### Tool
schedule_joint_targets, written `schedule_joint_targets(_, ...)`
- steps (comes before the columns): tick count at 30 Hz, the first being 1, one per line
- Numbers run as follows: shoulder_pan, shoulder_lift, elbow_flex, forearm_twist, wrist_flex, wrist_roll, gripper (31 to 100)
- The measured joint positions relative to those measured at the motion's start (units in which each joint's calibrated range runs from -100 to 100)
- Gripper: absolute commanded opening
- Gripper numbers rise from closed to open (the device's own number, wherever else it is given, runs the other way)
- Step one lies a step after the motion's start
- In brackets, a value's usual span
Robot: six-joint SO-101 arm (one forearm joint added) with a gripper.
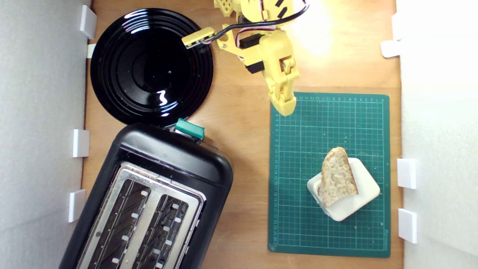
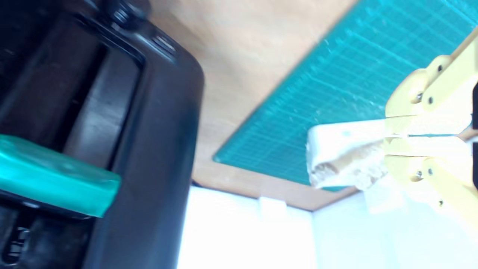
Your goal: Pick bread and place in toaster
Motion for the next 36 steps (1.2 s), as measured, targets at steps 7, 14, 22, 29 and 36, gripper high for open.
schedule_joint_targets(7,-7.60,9.24,-0.18,17.15,-10.93,-13.40,34.4)
schedule_joint_targets(14,-8.42,19.66,-0.18,37.58,-24.58,-30.01,34.4)
schedule_joint_targets(22,-8.79,26.88,0.65,40.78,-38.64,-28.46,34.4)
schedule_joint_targets(29,-8.79,34.10,3.88,33.41,-49.07,-20.03,34.4)
schedule_joint_targets(36,-12.45,40.24,3.98,15.02,-52.97,-10.87,34.3)
